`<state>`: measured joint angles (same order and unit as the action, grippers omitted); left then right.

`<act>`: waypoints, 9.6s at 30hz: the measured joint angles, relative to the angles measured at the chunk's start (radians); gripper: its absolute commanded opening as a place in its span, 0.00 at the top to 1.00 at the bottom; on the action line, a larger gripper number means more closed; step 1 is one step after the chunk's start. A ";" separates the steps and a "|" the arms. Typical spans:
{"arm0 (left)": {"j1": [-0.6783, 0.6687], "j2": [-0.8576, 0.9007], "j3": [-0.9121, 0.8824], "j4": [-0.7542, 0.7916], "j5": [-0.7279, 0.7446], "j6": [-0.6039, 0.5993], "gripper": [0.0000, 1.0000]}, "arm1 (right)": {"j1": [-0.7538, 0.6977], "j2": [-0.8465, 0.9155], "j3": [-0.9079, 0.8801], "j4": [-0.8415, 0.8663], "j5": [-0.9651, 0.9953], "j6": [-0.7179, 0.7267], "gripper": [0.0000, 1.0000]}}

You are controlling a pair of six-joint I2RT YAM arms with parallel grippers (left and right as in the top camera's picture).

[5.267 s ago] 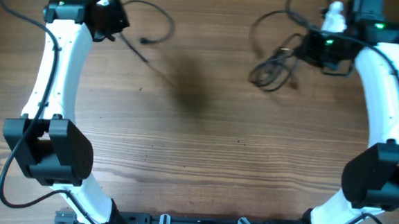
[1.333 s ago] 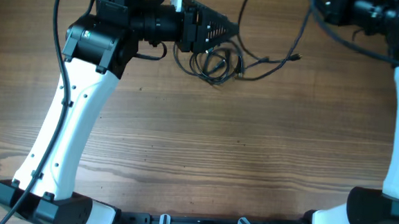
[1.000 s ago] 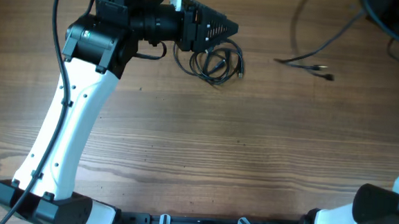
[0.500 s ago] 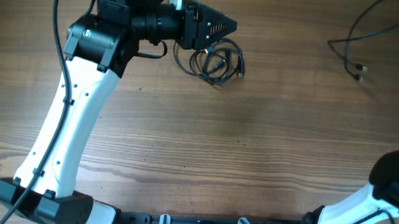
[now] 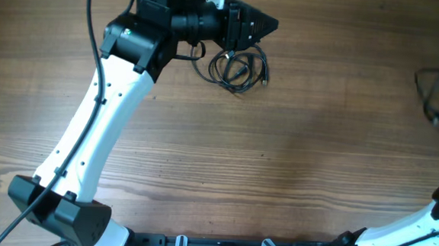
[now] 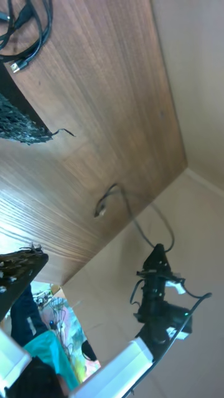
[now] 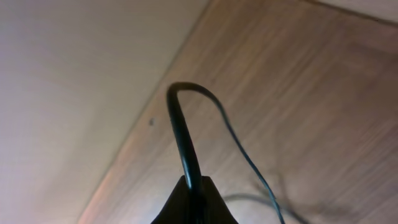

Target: Untangle cables

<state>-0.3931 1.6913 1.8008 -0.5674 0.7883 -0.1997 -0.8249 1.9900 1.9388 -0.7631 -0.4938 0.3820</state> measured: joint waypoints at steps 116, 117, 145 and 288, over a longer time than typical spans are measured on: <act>0.166 0.630 0.005 -0.196 -0.663 -0.050 0.79 | 0.552 -0.318 -0.301 -0.195 0.084 -0.205 0.12; 0.166 0.630 0.005 -0.204 -0.662 -0.058 0.80 | 0.552 -0.318 -0.301 -0.195 0.084 -0.205 0.11; 0.164 0.393 -0.003 -0.156 -0.518 -0.092 0.96 | 0.636 -0.305 -0.302 -0.118 -0.188 -0.205 0.12; 0.628 0.158 -0.002 -0.455 -1.112 -0.380 0.96 | 0.607 -0.270 -0.310 -0.185 0.353 0.093 0.96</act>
<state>0.2344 1.8488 1.7992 -1.0222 -0.3241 -0.5797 -0.2180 1.7203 1.6291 -0.9482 -0.1406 0.4755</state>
